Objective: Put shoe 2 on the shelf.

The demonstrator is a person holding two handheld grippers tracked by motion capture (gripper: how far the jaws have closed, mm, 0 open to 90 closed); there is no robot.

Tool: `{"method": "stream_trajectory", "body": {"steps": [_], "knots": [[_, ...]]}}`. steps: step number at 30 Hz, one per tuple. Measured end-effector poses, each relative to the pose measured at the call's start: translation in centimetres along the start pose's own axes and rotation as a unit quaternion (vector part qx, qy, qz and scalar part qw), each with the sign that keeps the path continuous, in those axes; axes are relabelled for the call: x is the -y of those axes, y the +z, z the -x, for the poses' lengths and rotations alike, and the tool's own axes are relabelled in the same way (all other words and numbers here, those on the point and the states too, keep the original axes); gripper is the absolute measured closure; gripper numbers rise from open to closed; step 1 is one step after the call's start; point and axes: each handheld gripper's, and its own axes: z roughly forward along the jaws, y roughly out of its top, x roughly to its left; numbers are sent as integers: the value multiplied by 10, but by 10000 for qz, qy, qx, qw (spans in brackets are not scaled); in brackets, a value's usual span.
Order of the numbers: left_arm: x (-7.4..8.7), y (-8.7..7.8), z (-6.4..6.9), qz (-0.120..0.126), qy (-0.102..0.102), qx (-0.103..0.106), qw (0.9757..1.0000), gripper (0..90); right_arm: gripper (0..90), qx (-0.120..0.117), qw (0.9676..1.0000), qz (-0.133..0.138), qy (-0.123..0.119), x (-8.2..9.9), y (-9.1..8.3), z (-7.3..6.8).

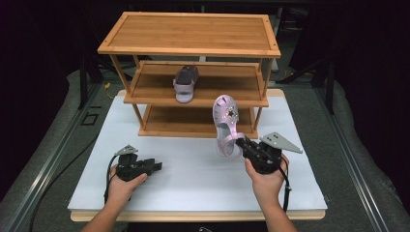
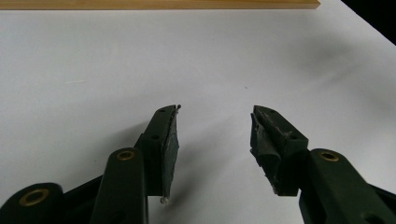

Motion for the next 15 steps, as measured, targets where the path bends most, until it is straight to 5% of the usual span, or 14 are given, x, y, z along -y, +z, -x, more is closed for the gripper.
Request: {"method": "stream_trajectory", "body": {"steps": [15], "knots": [[-1,-2,-2,48,-52,65,10000,512,832,434,9979,-460,153,-78,71,-4]]}}
